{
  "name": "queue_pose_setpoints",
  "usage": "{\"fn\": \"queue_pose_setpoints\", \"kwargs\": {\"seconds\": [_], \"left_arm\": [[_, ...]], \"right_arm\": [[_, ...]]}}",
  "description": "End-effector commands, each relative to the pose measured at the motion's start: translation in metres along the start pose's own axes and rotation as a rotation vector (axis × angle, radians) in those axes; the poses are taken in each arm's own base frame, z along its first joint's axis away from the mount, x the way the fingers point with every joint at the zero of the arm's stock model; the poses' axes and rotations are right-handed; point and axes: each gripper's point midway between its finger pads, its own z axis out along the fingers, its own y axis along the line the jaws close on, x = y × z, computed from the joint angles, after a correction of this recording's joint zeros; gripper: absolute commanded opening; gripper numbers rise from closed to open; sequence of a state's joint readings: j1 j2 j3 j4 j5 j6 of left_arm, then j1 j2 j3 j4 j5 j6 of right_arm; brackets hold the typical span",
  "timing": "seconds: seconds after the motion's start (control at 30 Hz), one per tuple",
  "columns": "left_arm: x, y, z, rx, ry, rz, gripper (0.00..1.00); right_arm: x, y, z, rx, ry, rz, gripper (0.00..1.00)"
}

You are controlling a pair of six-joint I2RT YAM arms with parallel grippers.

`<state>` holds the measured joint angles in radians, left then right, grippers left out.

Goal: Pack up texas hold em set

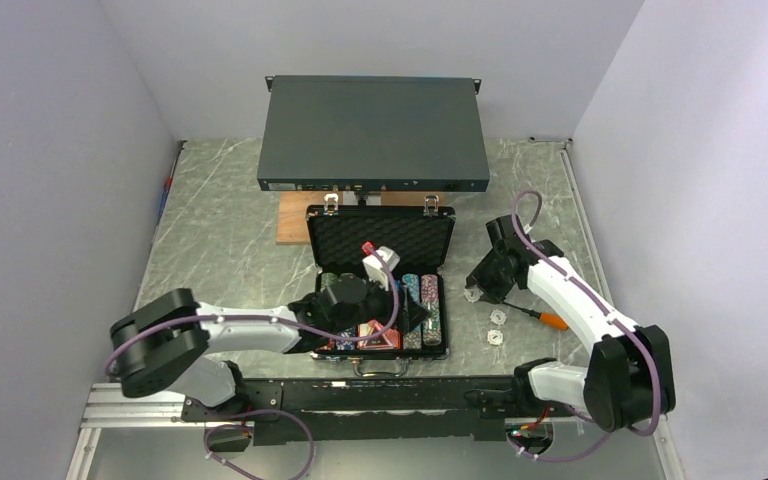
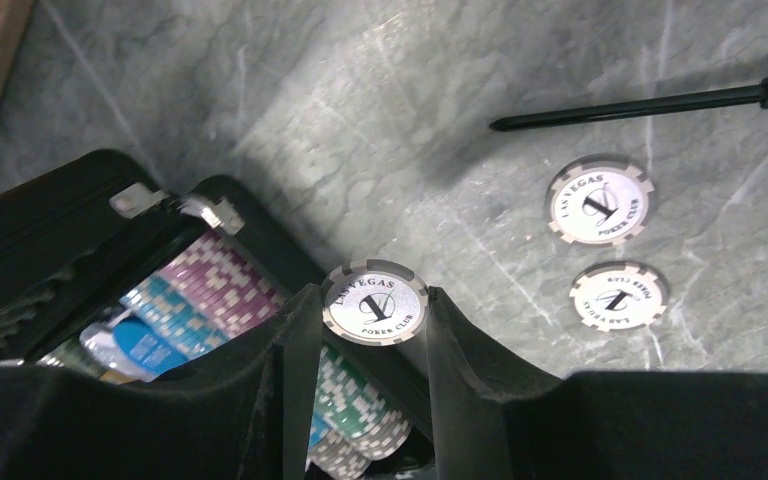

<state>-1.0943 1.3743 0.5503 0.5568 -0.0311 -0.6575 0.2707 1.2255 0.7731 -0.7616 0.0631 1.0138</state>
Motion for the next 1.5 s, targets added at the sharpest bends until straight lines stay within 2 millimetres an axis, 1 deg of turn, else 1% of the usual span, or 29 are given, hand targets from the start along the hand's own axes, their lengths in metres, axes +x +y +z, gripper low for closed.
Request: {"fn": "queue_pose_setpoints", "kwargs": {"seconds": [0.0, 0.13, 0.23, 0.43, 0.6, 0.67, 0.8, 0.9, 0.93, 0.97, 1.0, 1.07, 1.13, 1.2, 1.3, 1.33, 1.37, 1.4, 1.47], "left_arm": [[-0.042, -0.038, 0.023, 0.125, -0.166, 0.023, 0.82], [-0.038, -0.040, 0.042, 0.145, -0.164, 0.018, 0.78], [-0.039, -0.046, 0.056, 0.165, -0.160, 0.017, 0.75], [-0.044, -0.047, 0.070, 0.169, -0.200, -0.009, 0.63], [-0.038, -0.043, 0.082, 0.148, -0.181, -0.064, 0.52], [-0.035, -0.039, 0.084, 0.129, -0.175, -0.079, 0.49], [-0.042, -0.040, 0.069, 0.138, -0.212, -0.047, 0.52], [-0.044, -0.042, 0.050, 0.121, -0.175, -0.007, 0.55], [-0.042, -0.038, 0.043, 0.101, -0.162, -0.004, 0.57], [-0.040, -0.034, 0.036, 0.076, -0.143, 0.004, 0.59], [-0.038, -0.027, 0.029, 0.039, -0.121, 0.014, 0.60], [-0.029, -0.002, 0.014, -0.090, -0.063, 0.044, 0.64], [-0.024, 0.019, -0.003, -0.187, -0.042, 0.090, 0.66], [-0.024, 0.036, -0.020, -0.257, -0.044, 0.132, 0.67], [-0.025, 0.062, -0.041, -0.347, -0.042, 0.126, 0.67], [-0.025, 0.070, -0.047, -0.375, -0.038, 0.108, 0.66], [-0.023, 0.081, -0.054, -0.411, -0.029, 0.089, 0.66], [-0.022, 0.088, -0.059, -0.436, -0.031, 0.070, 0.65], [-0.021, 0.094, -0.068, -0.463, -0.038, 0.045, 0.66]], "right_arm": [[-0.001, 0.025, -0.030, -0.122, 0.022, 0.011, 0.23], [-0.002, 0.035, -0.047, -0.198, 0.014, 0.014, 0.23], [-0.002, 0.040, -0.055, -0.224, 0.016, 0.004, 0.23], [0.003, 0.046, -0.062, -0.265, 0.044, -0.014, 0.21], [0.007, 0.049, -0.066, -0.309, 0.056, -0.021, 0.21], [0.007, 0.047, -0.065, -0.308, 0.048, -0.020, 0.21], [0.007, 0.042, -0.054, -0.299, 0.033, -0.065, 0.24], [0.006, 0.042, -0.048, -0.315, 0.014, -0.167, 0.33], [0.005, 0.044, -0.049, -0.337, 0.002, -0.205, 0.37], [0.007, 0.051, -0.051, -0.390, -0.002, -0.251, 0.41], [0.009, 0.057, -0.055, -0.450, -0.006, -0.297, 0.48], [0.018, 0.072, -0.065, -0.590, -0.016, -0.380, 0.62], [0.027, 0.090, -0.076, -0.723, -0.048, -0.454, 0.71], [0.044, 0.106, -0.083, -0.794, -0.083, -0.544, 0.76], [0.078, 0.133, -0.090, -0.848, -0.110, -0.662, 0.77], [0.085, 0.139, -0.090, -0.858, -0.112, -0.666, 0.77], [0.090, 0.148, -0.091, -0.897, -0.120, -0.666, 0.74], [0.094, 0.153, -0.088, -0.912, -0.123, -0.659, 0.72], [0.097, 0.163, -0.081, -0.943, -0.129, -0.625, 0.70]]}}
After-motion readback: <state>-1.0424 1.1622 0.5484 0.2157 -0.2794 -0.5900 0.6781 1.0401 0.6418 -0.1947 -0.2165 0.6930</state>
